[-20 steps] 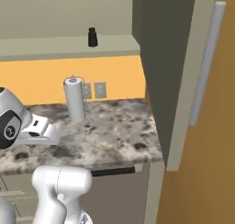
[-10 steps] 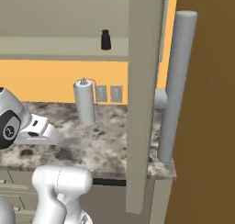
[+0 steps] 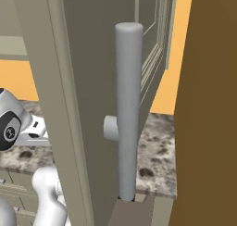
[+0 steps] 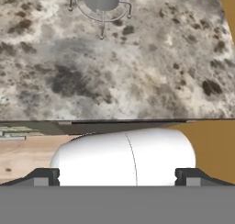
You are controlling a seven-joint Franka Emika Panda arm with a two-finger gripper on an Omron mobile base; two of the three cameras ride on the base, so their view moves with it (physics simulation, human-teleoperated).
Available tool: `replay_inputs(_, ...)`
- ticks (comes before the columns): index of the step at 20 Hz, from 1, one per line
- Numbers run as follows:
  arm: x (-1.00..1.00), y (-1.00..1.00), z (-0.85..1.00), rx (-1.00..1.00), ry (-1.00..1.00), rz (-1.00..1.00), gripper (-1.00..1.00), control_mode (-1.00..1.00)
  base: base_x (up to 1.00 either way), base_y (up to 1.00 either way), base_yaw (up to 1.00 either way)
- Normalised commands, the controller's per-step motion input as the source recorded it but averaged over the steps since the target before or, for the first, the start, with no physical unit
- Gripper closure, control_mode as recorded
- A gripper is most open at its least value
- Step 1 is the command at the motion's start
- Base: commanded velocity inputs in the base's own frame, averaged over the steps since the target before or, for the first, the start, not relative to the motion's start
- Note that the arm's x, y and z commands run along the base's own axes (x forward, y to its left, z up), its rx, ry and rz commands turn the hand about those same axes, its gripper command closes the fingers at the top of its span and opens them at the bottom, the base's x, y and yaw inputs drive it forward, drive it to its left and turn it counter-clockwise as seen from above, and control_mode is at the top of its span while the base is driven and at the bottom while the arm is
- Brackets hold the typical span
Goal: Collect the turmeric, mayonnaise, and shaker from the cabinet and place them next to the stove.
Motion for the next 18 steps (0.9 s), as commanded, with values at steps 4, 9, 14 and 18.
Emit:
replay_inputs(4, 0.0, 0.0, 0.0, 0.0, 0.0, 0.0, -1.0, 1.0, 0.0, 0.0, 0.01)
replay_inputs(9, -0.03, -0.1, 0.2, -0.01, -0.15, 0.0, -1.0, -1.0, -0.01, -0.07, 0.0)
replay_inputs(14, 0.0, -0.32, 0.71, -0.02, -0.42, 0.04, -1.0, -1.0, 0.0, 0.0, 0.0)
replay_inputs(18, 0.02, -0.29, 0.76, -0.01, -0.46, 0.14, -1.0, -1.0, 0.0, 0.0, 0.0)
